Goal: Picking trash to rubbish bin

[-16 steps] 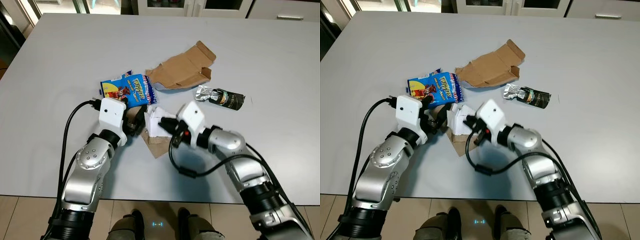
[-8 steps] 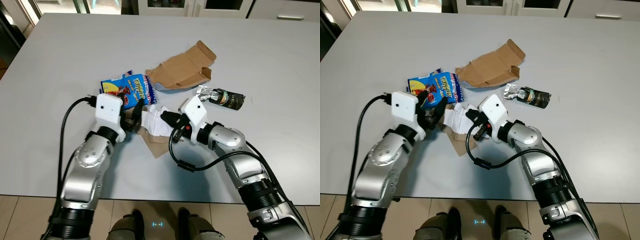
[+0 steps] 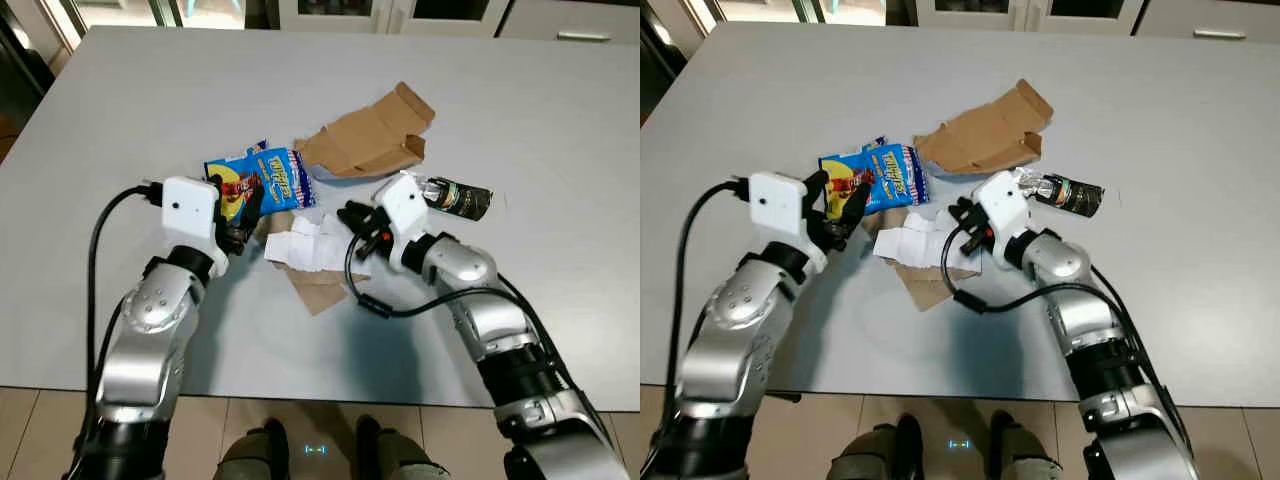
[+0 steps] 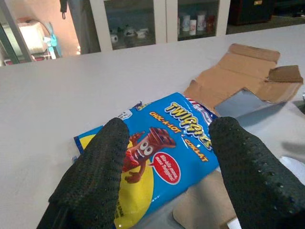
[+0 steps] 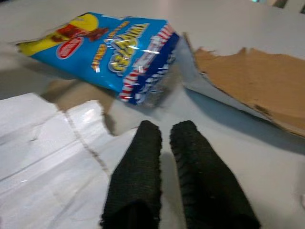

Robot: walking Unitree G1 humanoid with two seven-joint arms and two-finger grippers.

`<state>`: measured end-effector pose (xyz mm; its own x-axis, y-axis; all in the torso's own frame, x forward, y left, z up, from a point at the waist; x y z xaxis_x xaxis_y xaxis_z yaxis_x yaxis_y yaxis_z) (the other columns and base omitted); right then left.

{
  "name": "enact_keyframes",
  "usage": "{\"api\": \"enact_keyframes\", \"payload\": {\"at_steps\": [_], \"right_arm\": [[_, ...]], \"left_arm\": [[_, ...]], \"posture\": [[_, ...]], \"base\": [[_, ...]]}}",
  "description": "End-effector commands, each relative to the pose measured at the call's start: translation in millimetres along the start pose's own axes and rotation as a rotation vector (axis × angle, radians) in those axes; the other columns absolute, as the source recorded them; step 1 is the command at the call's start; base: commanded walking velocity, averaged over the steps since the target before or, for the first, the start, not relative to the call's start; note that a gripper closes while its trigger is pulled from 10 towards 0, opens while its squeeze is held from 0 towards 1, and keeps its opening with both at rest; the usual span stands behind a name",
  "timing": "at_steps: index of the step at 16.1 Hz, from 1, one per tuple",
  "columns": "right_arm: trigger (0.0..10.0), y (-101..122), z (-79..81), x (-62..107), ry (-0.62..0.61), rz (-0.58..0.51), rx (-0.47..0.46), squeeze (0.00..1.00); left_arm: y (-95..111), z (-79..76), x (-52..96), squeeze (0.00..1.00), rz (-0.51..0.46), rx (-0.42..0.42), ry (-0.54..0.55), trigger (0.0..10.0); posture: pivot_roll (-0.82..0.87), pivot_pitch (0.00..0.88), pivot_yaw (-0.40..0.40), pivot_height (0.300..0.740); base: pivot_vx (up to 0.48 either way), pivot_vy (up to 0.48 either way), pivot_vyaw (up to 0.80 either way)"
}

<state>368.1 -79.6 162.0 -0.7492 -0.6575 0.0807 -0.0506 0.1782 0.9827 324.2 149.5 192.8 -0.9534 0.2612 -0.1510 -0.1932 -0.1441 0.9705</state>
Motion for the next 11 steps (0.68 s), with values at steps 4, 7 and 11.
{"api": "enact_keyframes", "payload": {"at_steps": [4,7,11], "right_arm": [[10.0,-2,-16.0,3.9,-0.044,0.002,-0.021,1.00],[10.0,3,-17.0,1.4,-0.038,-0.008,-0.007,1.00],[10.0,7,-39.4,10.6,-0.118,-0.002,0.041,1.00]], "left_arm": [[-9,8.1,18.7,0.00,0.090,0.007,0.020,10.0],[-22,1.9,30.6,0.00,0.144,0.030,0.009,10.0],[-32,-2.2,35.9,0.00,0.195,0.057,-0.017,10.0]], "posture": [[-0.03,0.239,0.020,0.740],[-0.03,0.237,0.016,0.740],[-0.03,0.233,0.013,0.740]], "base": [[0.000,0.000,0.00],[0.000,0.000,0.00],[0.000,0.000,0.00]]}}
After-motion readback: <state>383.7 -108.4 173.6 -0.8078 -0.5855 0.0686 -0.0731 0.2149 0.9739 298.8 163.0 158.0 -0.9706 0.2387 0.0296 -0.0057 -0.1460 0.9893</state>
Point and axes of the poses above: a point about 5 cm out from each wrist's last joint towards the gripper, its own x axis pointing back from the gripper into the wrist, its own y axis along the axis of the wrist's last joint, z = x × y, the point moved 3 cm from there along -x, pointing out of the wrist towards the gripper, and after that the axes turned 3 degrees about -x, right-handed, at the moved point
